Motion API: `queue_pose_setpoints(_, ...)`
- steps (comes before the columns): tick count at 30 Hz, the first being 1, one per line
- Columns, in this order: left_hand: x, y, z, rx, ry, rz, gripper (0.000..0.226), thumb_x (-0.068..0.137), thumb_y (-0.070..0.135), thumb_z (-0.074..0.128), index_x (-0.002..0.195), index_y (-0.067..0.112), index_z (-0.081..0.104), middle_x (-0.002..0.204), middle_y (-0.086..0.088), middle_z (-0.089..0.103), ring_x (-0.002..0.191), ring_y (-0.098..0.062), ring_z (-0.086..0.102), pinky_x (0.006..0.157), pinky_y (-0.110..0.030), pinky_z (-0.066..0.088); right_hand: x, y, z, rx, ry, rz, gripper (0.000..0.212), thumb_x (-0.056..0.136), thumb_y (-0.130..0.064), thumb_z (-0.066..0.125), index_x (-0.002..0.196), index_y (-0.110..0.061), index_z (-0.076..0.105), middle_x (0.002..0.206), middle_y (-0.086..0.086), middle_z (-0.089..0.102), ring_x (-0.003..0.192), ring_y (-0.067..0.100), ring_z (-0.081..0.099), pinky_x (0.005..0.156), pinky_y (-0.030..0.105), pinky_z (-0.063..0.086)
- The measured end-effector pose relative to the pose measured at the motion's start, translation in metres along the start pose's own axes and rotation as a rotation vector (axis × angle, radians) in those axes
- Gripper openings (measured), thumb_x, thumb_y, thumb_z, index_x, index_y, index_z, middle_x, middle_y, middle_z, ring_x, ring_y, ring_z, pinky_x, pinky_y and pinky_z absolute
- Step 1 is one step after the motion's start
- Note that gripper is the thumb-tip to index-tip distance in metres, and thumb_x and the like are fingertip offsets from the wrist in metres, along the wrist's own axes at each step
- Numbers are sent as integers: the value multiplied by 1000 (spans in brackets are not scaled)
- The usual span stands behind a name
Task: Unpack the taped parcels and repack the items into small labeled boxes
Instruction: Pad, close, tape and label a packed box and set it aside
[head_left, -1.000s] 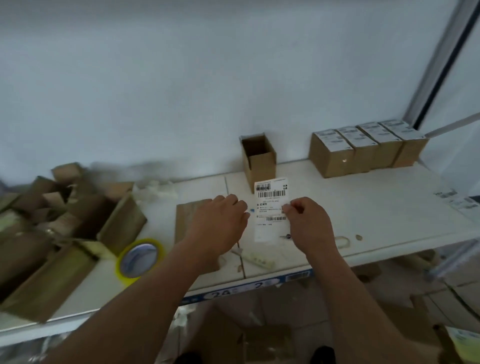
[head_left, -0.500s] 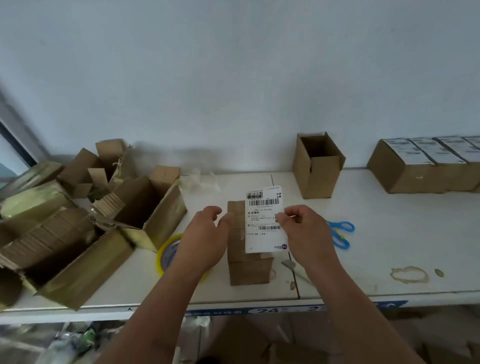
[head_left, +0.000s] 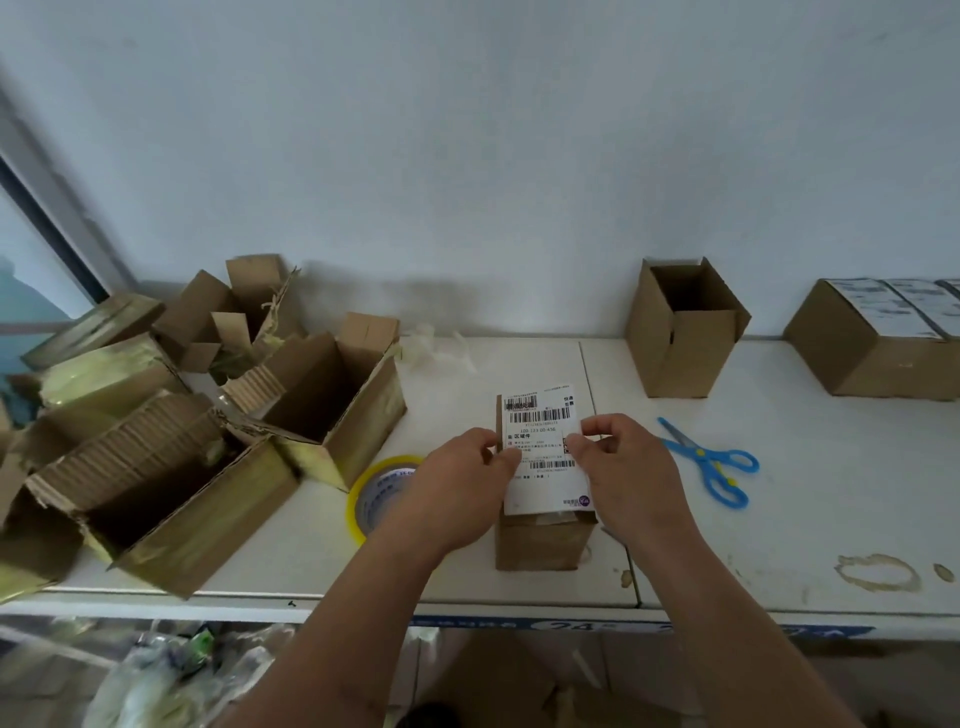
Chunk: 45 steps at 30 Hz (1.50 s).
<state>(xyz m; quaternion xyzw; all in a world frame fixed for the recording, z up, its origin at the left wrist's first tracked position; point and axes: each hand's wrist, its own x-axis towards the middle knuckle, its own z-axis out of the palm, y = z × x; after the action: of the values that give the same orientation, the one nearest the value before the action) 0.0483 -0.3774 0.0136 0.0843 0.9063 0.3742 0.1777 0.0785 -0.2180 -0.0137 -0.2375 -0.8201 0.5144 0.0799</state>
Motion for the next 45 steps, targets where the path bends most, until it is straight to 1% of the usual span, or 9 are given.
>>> queue_pose_setpoints(4, 2, -1, 2, -11, -18, 9, 36, 102, 42, 45, 132, 23, 51, 125, 4, 60, 97, -12, 53, 73, -23, 41, 1, 0, 1, -21, -6, -9, 12, 98, -30, 57, 107, -25, 52, 98, -4, 64, 70, 3, 62, 41, 8, 42)
queue_pose_setpoints(10, 4, -2, 4, 11, -15, 13, 37, 101, 43, 47, 133, 25, 49, 127, 5, 60, 98, -13, 56, 78, -26, 48, 1, 1, 2, -71, -18, -22, 13, 98, -31, 56, 109, -25, 51, 103, -3, 65, 72, 5, 63, 41, 8, 41)
queue_pose_setpoints(13, 3, 0, 2, 12, -8, 8, 37, 102, 42, 45, 133, 24, 50, 126, 4, 59, 97, -11, 53, 72, -23, 45, 2, 3, 0, -46, -1, -7, 14, 97, -31, 58, 109, -26, 53, 105, -2, 66, 78, 10, 67, 48, 14, 50)
queue_pose_setpoints(15, 2, 1, 1, 18, 13, 10, 35, 102, 41, 45, 131, 23, 53, 125, 3, 60, 97, -11, 51, 78, -24, 42, 3, 4, -1, -31, 1, 0, 14, 96, -30, 59, 108, -26, 53, 105, -3, 66, 79, 11, 67, 50, 16, 52)
queue_pose_setpoints(24, 0, 5, -2, -26, 87, -1, 32, 103, 40, 43, 124, 24, 60, 122, 5, 62, 98, -11, 50, 81, -25, 37, 3, 3, -7, 33, 10, -42, 12, 96, -29, 59, 106, -26, 53, 104, -5, 63, 77, 9, 64, 50, 14, 52)
queue_pose_setpoints(29, -1, 6, 0, 2, 45, -13, 34, 103, 39, 42, 130, 24, 57, 126, 6, 60, 98, -9, 47, 79, -23, 36, 4, 4, -8, 36, -1, -43, 12, 96, -29, 60, 105, -25, 53, 101, -5, 63, 77, 9, 64, 50, 15, 52)
queue_pose_setpoints(32, 1, 5, -1, 18, 49, -3, 33, 104, 36, 42, 130, 24, 58, 128, 4, 60, 99, -10, 48, 82, -24, 37, 5, 4, -8, 44, -12, -53, 11, 96, -29, 60, 103, -26, 53, 97, -7, 62, 74, 7, 63, 49, 15, 51)
queue_pose_setpoints(38, 2, 3, -3, -35, 100, -13, 30, 103, 37, 42, 118, 23, 64, 114, 4, 65, 103, -16, 56, 89, -31, 45, 3, 1, -12, 147, -6, -63, 8, 95, -28, 61, 100, -26, 54, 87, -13, 61, 73, 2, 63, 46, 11, 48)
queue_pose_setpoints(45, 2, 5, -5, -58, 97, -17, 31, 104, 38, 40, 117, 23, 63, 108, 4, 65, 99, -15, 56, 85, -31, 45, 1, -1, -14, 176, 15, -110, 5, 95, -28, 61, 97, -25, 56, 90, -13, 64, 76, 3, 66, 50, 12, 51)
